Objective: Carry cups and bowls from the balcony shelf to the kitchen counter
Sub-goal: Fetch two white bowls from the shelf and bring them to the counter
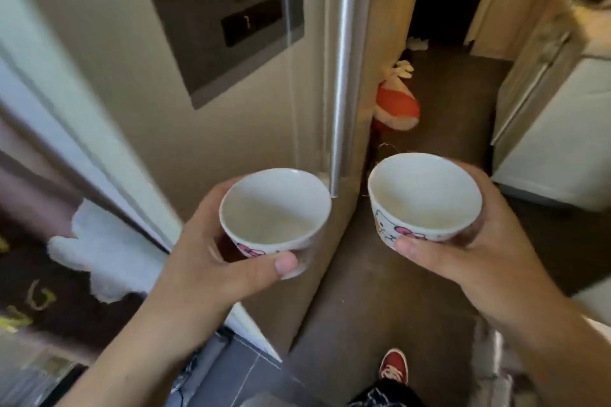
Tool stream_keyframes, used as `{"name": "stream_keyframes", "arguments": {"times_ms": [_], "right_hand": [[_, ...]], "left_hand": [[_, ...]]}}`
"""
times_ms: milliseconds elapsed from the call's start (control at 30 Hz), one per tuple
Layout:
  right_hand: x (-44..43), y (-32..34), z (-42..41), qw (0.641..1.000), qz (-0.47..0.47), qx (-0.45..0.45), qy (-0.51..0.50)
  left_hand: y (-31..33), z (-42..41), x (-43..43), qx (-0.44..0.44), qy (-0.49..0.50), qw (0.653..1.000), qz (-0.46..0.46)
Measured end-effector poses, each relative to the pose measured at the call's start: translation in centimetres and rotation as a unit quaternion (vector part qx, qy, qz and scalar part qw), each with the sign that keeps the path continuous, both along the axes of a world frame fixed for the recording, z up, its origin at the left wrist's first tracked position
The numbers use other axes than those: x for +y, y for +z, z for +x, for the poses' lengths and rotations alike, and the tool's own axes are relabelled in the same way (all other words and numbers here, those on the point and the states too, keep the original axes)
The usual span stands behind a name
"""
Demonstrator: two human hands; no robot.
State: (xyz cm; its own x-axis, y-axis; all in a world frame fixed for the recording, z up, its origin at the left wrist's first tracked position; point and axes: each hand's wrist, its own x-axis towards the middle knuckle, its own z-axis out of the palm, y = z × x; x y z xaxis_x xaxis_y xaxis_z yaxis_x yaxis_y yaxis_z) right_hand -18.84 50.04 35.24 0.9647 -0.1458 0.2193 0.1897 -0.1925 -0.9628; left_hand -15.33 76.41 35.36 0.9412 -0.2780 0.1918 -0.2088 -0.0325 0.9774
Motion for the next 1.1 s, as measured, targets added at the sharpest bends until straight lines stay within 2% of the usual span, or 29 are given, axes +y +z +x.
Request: {"name": "stream_keyframes", "arguments": {"times_ms": [233,400,567,700,900,1100], "right_hand": [[-12.4,-6.3,-0.6,0.975,-0.02,0.101,-0.195],[-20.9,-10.6,-0.7,0.951,-0.013,0.154,-0.268],[-27.9,-12.7,1.3,0.939,-0.032,0.185,-0.289],[-32.0,-13.3,4.8,0.94,-0.028,0.179,-0.291],[-36.8,-13.6,12.6,0.947,-0.018,0.165,-0.275],[-42.3,-14.2,21.8,0.945,-0.021,0.16,-0.284]], "left_hand": [[-4.7,7.4,-14.2,0.06,-0.077,0.995,0.025],[-7.8,12.3,-25.5,0.076,-0.133,0.985,0.084],[-9.3,16.1,-34.1,0.078,-0.162,0.977,0.111],[-10.1,18.6,-37.8,0.073,-0.15,0.977,0.129],[-11.2,24.3,-41.3,0.074,-0.128,0.975,0.163],[-13.3,33.3,-46.6,0.067,-0.118,0.976,0.17]]}}
